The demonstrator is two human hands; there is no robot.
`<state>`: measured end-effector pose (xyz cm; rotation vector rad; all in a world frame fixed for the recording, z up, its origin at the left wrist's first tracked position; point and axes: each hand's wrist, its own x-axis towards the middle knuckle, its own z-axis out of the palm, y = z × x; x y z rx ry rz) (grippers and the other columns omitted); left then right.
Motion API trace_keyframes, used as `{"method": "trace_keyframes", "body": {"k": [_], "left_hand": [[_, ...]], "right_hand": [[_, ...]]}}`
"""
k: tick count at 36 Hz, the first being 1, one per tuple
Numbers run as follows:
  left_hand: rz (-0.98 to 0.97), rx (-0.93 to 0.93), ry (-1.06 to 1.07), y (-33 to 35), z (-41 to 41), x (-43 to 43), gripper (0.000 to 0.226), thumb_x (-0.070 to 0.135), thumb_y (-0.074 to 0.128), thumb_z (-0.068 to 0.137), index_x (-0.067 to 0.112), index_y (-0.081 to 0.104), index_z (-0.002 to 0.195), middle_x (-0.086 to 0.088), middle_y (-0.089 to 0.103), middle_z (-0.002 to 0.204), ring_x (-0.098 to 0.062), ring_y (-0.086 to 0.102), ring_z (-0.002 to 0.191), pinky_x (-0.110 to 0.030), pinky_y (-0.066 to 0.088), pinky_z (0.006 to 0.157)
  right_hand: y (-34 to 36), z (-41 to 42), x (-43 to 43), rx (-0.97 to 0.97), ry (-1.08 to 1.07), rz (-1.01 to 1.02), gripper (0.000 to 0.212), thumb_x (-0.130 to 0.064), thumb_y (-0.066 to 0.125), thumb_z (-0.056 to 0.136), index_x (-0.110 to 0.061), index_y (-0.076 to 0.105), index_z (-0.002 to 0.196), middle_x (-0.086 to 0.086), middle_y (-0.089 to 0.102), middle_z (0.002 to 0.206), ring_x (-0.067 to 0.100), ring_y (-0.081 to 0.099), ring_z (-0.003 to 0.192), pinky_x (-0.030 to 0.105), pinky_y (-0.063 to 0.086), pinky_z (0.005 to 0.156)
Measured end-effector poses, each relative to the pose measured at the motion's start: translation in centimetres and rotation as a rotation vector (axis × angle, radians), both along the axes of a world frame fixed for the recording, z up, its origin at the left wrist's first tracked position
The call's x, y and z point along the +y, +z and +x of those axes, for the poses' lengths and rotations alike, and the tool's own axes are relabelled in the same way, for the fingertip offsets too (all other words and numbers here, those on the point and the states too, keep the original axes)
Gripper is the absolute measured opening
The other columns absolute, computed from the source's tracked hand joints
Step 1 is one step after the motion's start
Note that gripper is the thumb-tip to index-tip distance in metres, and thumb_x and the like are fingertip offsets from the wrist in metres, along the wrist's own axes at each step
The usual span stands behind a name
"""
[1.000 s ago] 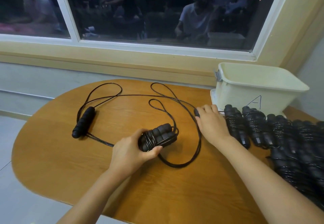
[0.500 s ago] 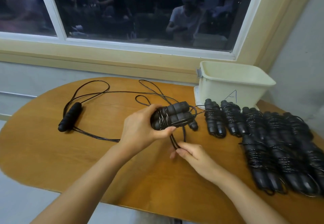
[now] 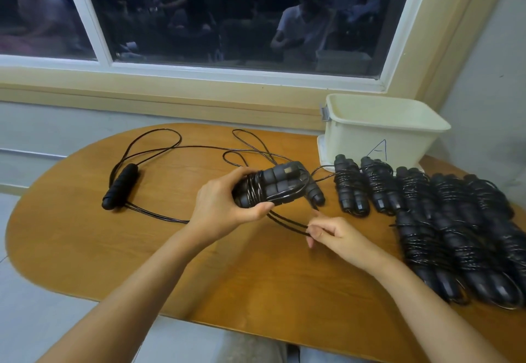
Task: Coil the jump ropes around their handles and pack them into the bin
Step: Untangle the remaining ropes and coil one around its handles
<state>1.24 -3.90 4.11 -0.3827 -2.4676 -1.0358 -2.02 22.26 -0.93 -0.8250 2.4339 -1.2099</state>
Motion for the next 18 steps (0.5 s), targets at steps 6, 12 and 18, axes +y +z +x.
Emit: {"method": "trace_keyframes", "body": {"k": [6, 12, 18], "left_hand": [[-0.022, 0.064, -0.082, -0.3, 0.4, -0.2, 0.058, 0.064, 0.069, 0.068, 0.034, 0.061, 0.118, 0.02, 0.068, 0.097, 0.001, 0.065, 0.092, -0.027, 0.055, 0.077], [-0.31, 0.251, -0.147, -0.1, 0.9, 0.6, 0.062, 0.069, 0.068, 0.069, 0.028, 0.062, 0.115, 0.015, 0.068, 0.091, -0.001, 0.061, 0.084, -0.016, 0.044, 0.073], [-0.732, 0.459, -0.132, -0.8, 0.6, 1.9, 0.069, 0.07, 0.065, 0.073, 0.013, 0.067, 0.112, 0.004, 0.069, 0.087, -0.016, 0.063, 0.073, -0.029, 0.047, 0.064]], "right_hand": [[2.2, -1.8, 0.4, -0.057, -0.063, 0.031, 0.049, -0.065, 0.045, 0.079, -0.019, 0.059, 0.069, -0.011, 0.063, 0.08, -0.005, 0.057, 0.094, 0.028, 0.039, 0.102], [4.2, -5.2, -0.8, 0.044, -0.048, 0.161, 0.034, -0.019, 0.052, 0.101, -0.005, 0.06, 0.071, 0.006, 0.059, 0.071, 0.013, 0.053, 0.073, 0.032, 0.043, 0.075], [6.4, -6.2, -3.3, 0.208, -0.027, 0.266, 0.039, -0.045, 0.055, 0.096, -0.029, 0.056, 0.061, 0.006, 0.051, 0.065, 0.017, 0.047, 0.064, 0.034, 0.034, 0.064]]}}
